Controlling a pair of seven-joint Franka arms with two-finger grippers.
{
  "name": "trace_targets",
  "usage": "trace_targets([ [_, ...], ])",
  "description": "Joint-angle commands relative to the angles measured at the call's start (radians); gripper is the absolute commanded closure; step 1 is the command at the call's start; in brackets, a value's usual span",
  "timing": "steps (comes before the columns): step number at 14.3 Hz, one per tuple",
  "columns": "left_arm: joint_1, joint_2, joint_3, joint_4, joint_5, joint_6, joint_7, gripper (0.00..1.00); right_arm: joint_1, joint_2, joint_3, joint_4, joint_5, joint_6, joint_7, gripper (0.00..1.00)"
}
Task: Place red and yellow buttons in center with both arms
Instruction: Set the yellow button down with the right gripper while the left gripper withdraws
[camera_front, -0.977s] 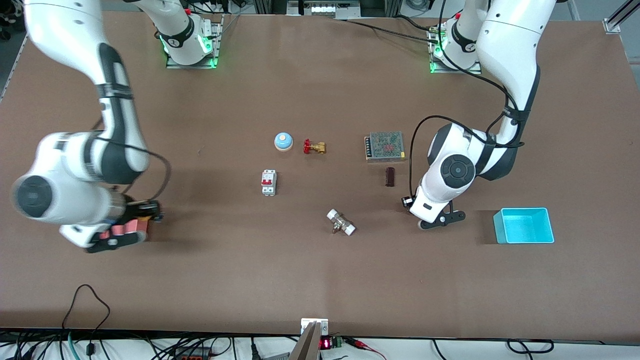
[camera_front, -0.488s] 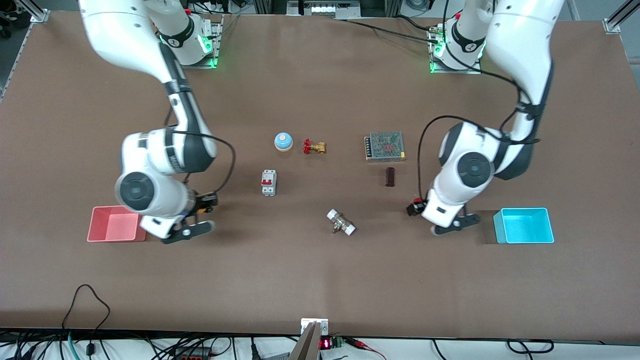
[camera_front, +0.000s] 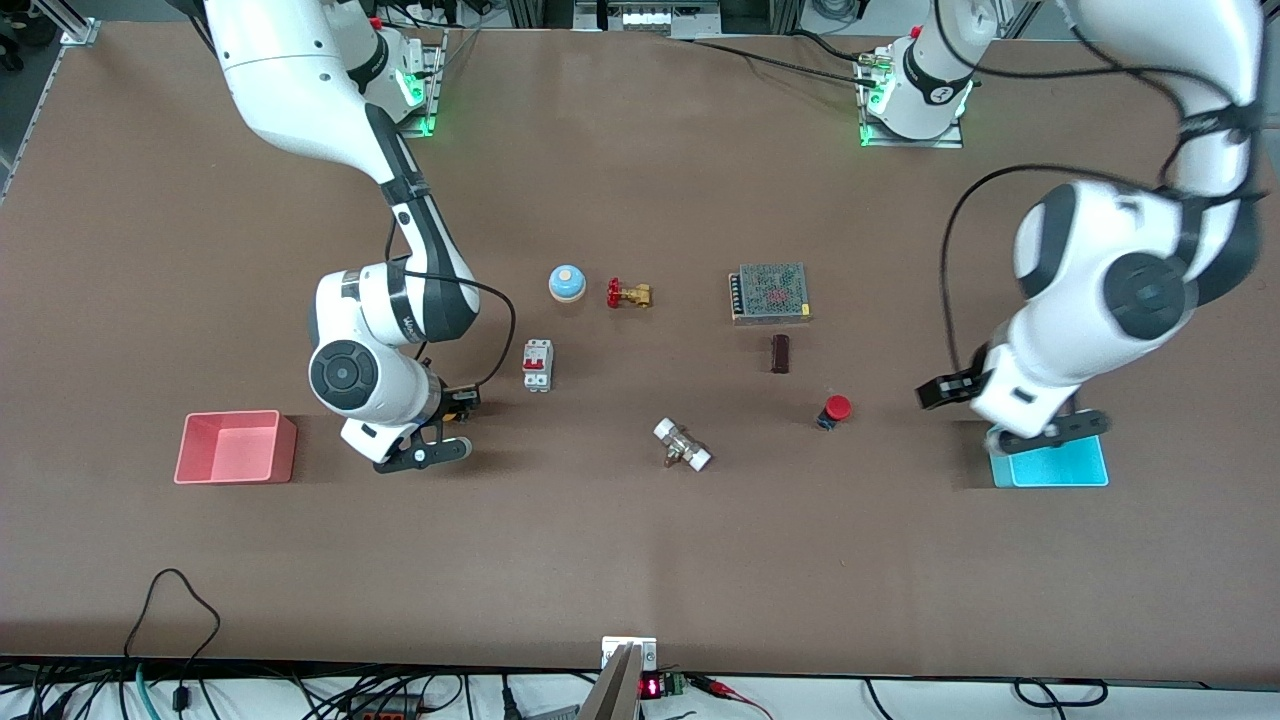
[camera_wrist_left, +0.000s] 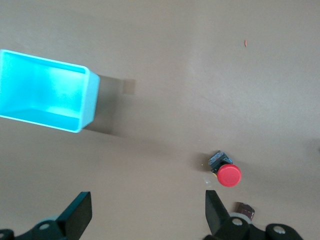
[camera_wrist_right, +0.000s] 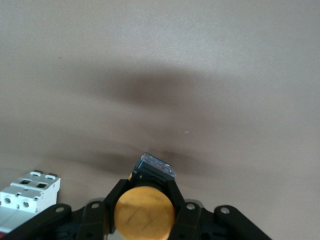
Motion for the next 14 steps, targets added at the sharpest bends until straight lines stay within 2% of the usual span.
trace_targets([
  [1,0.048,-0.075,-0.005,-0.016,-0.003,-0.063,0.124,0.00,0.014,-0.004,-0.011,-0.030,0.030,0.028,0.016,0.80],
  [3,0.101,-0.129,-0.006,-0.016,-0.003,-0.109,0.232,0.00,0.021,-0.003,-0.011,-0.039,0.030,0.031,0.014,0.78],
  [4,0.121,-0.150,-0.006,-0.016,-0.004,-0.136,0.276,0.00,0.030,0.002,-0.012,-0.044,0.028,0.047,0.014,0.72],
  [5,0.134,-0.170,-0.006,-0.016,-0.004,-0.150,0.312,0.00,0.033,0.005,-0.012,-0.051,0.030,0.053,0.014,0.60],
  [6,0.149,-0.189,-0.006,-0.016,-0.003,-0.166,0.342,0.00,0.031,0.006,-0.012,-0.051,0.030,0.056,0.014,0.36],
  [7,0.157,-0.207,-0.006,-0.016,-0.003,-0.187,0.368,0.00,0.028,0.003,-0.012,-0.051,0.028,0.054,0.014,0.00],
  [11,0.172,-0.285,-0.006,-0.031,-0.003,-0.248,0.428,0.00,0.024,-0.042,-0.021,-0.045,0.030,0.041,0.014,0.00],
  [14,0.180,-0.336,-0.008,-0.053,-0.003,-0.256,0.445,0.00,0.021,-0.127,-0.028,-0.045,0.027,0.007,0.091,0.00],
])
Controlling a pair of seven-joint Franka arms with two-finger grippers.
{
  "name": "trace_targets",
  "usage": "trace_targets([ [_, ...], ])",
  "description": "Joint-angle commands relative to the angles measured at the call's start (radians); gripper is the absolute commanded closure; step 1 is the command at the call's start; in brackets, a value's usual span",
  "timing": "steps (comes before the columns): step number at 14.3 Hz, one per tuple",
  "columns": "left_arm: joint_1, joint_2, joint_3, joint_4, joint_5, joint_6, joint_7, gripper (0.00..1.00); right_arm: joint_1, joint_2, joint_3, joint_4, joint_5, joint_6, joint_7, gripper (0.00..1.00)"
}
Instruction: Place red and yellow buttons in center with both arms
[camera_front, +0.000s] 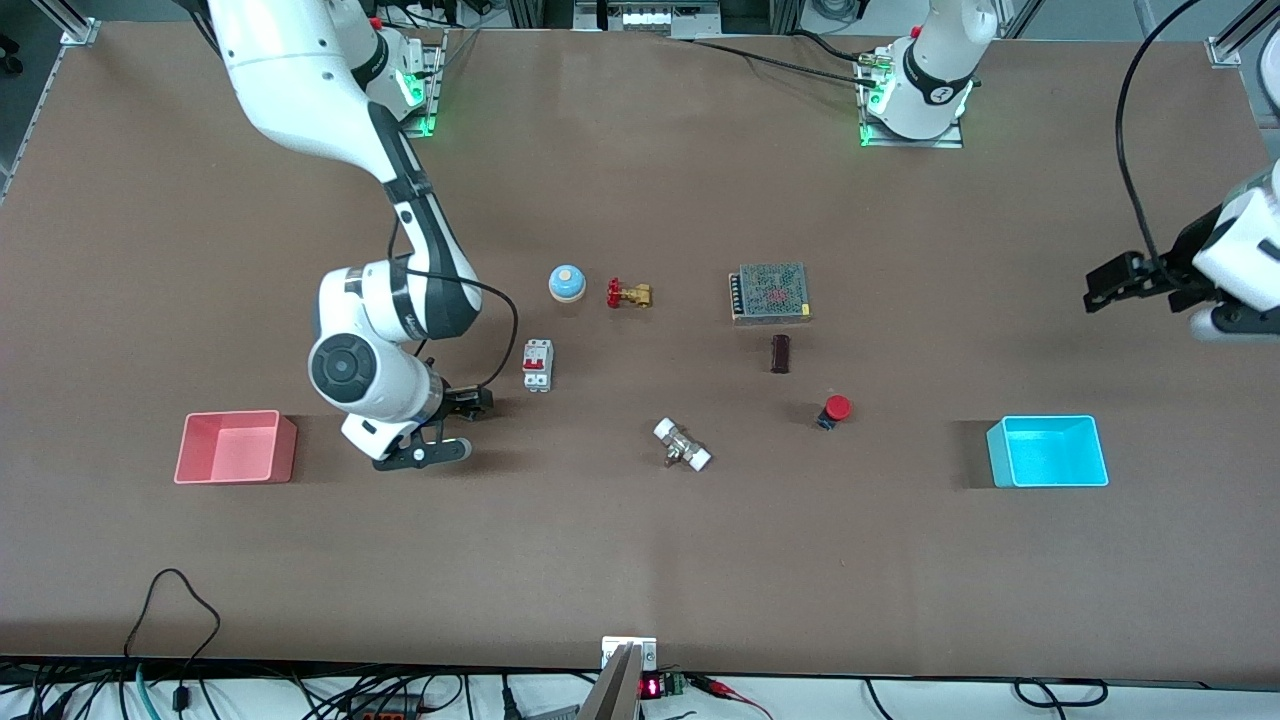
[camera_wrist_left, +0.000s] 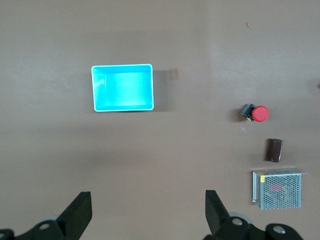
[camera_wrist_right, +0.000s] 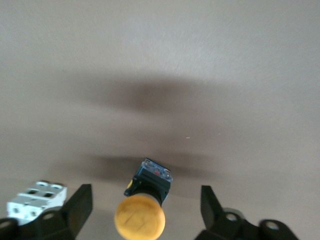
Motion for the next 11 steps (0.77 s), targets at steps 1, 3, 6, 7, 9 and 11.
trace_targets([
  [1,0.017,-0.069,-0.010,-0.057,-0.003,-0.002,0.034,0.00,0.007,-0.110,-0.027,-0.020,0.018,-0.066,0.049,0.00],
  [3,0.015,-0.106,-0.010,-0.091,-0.003,0.017,0.042,0.00,0.006,-0.177,-0.053,-0.018,0.016,-0.132,0.049,0.00],
  [6,0.015,-0.190,-0.013,-0.193,-0.003,0.076,0.042,0.00,0.010,-0.245,-0.136,0.034,0.007,-0.283,0.047,0.00],
  [7,0.017,-0.221,-0.013,-0.223,-0.003,0.090,0.042,0.00,0.010,-0.259,-0.162,0.054,0.007,-0.332,0.047,0.00],
  [9,0.017,-0.237,-0.010,-0.214,-0.004,0.058,0.040,0.00,0.010,-0.274,-0.228,0.103,-0.011,-0.417,0.033,0.00],
  [11,0.015,-0.228,-0.013,-0.171,-0.004,0.014,0.037,0.00,0.004,-0.297,-0.263,0.141,-0.034,-0.477,0.021,0.00],
])
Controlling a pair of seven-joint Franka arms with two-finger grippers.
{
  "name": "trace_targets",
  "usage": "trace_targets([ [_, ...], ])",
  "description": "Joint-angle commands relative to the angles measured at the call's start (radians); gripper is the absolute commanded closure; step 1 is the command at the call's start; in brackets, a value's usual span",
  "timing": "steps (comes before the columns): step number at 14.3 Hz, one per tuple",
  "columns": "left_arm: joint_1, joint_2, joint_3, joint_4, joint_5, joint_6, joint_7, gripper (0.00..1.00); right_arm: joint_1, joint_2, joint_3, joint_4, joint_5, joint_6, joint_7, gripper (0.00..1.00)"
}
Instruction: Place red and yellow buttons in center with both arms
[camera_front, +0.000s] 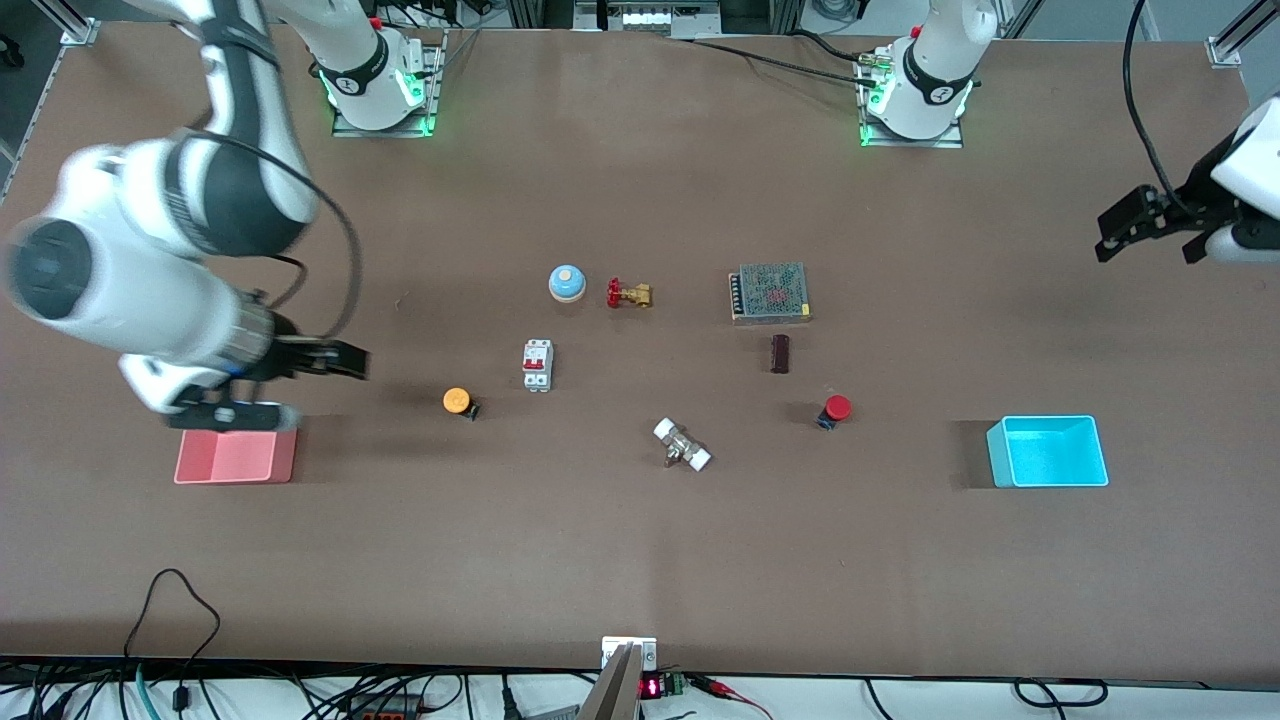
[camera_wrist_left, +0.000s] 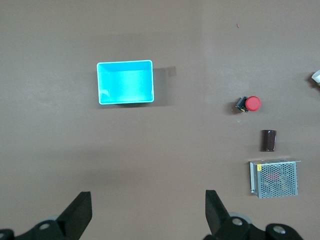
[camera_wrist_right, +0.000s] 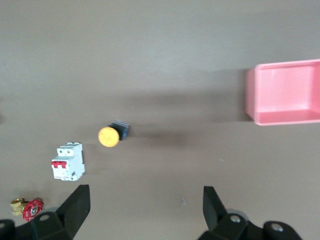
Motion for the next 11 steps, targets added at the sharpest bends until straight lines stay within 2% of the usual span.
trace_targets([
  [1,0.011,-0.021,-0.011,0.035,-0.004,-0.047,0.017,0.00,-0.013,-0.034,-0.041,0.042,-0.039,-0.069,-0.043,0.00],
  [3,0.011,-0.010,-0.011,0.098,-0.008,-0.108,0.018,0.00,-0.093,-0.063,-0.020,0.042,-0.070,-0.075,-0.113,0.00],
  [4,0.011,0.003,-0.011,0.136,-0.009,-0.142,0.018,0.00,-0.161,-0.079,0.029,0.043,-0.075,-0.087,-0.139,0.00],
  [5,0.011,0.020,-0.009,0.173,-0.009,-0.167,0.015,0.00,-0.250,-0.094,0.093,0.043,-0.087,-0.103,-0.170,0.00],
  [8,0.010,0.054,-0.011,0.216,-0.014,-0.178,0.007,0.00,-0.500,-0.160,0.361,0.036,-0.199,-0.132,-0.210,0.00],
  [9,0.011,0.054,-0.009,0.216,-0.014,-0.179,0.009,0.00,-0.547,-0.186,0.414,0.016,-0.214,-0.135,-0.206,0.00],
  [11,0.010,0.056,-0.008,0.218,-0.020,-0.179,0.012,0.00,-0.549,-0.226,0.416,-0.027,-0.222,-0.156,-0.180,0.00],
])
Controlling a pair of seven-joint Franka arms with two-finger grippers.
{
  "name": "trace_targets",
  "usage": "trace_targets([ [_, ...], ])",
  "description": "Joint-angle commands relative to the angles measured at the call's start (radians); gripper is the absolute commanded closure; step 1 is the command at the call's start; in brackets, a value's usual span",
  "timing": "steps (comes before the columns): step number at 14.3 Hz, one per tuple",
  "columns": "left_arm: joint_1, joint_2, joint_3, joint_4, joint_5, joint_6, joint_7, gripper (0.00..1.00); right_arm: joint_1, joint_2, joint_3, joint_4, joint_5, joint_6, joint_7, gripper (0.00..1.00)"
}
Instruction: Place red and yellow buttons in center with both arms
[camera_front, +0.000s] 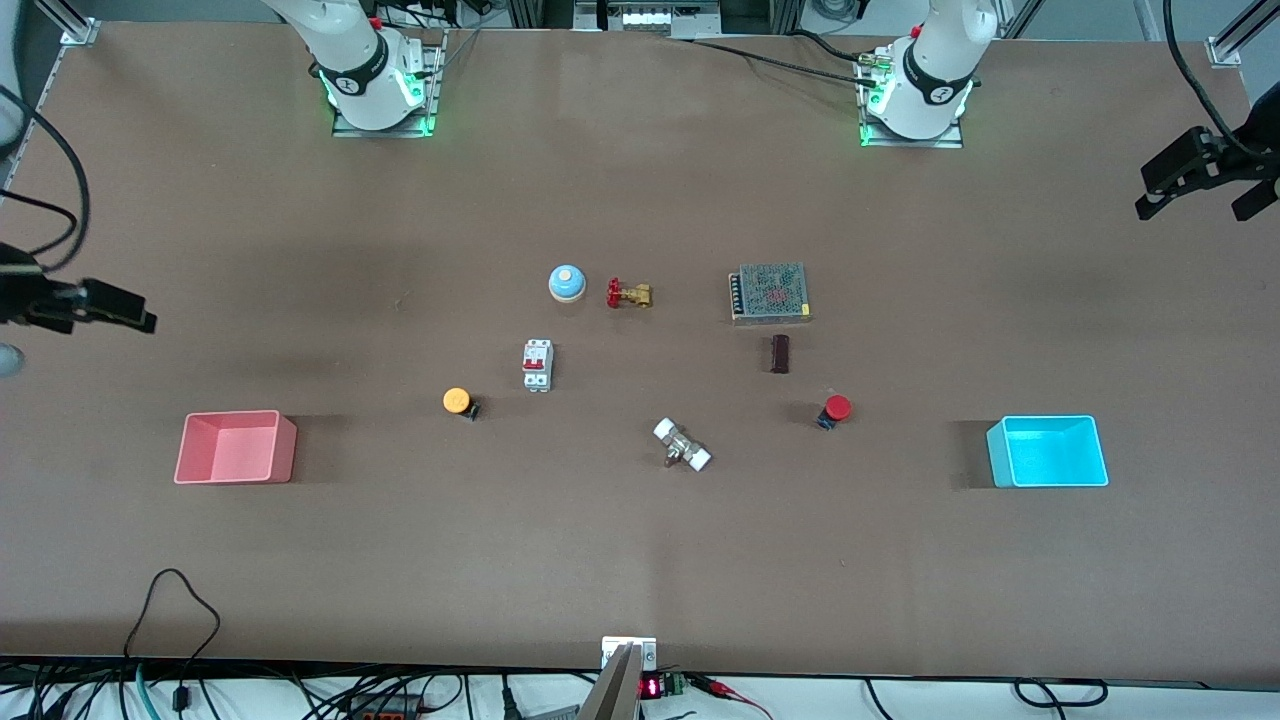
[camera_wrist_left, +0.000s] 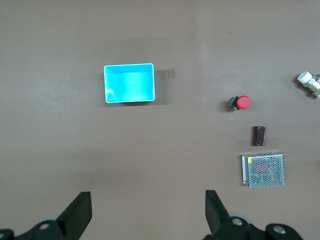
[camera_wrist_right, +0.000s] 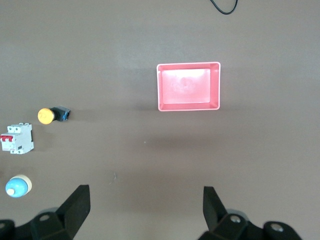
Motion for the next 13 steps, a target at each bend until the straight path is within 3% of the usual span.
trace_targets([
  [1,0.005,0.029,-0.010,0.043,-0.014,-0.026,0.009,0.00,-0.020,-0.082,0.046,-0.080,-0.032,-0.021,0.035,0.00],
  [5,-0.001,0.068,-0.016,0.048,-0.006,-0.022,0.007,0.00,-0.019,-0.141,0.046,-0.136,-0.044,-0.015,0.035,0.00],
  [8,-0.001,0.098,-0.016,0.043,-0.007,0.061,0.004,0.00,-0.019,-0.153,0.047,-0.136,-0.050,-0.024,0.037,0.00],
  [13,0.009,0.100,-0.015,0.058,-0.018,0.038,0.009,0.00,-0.019,-0.162,0.050,-0.136,-0.050,-0.049,0.071,0.00],
])
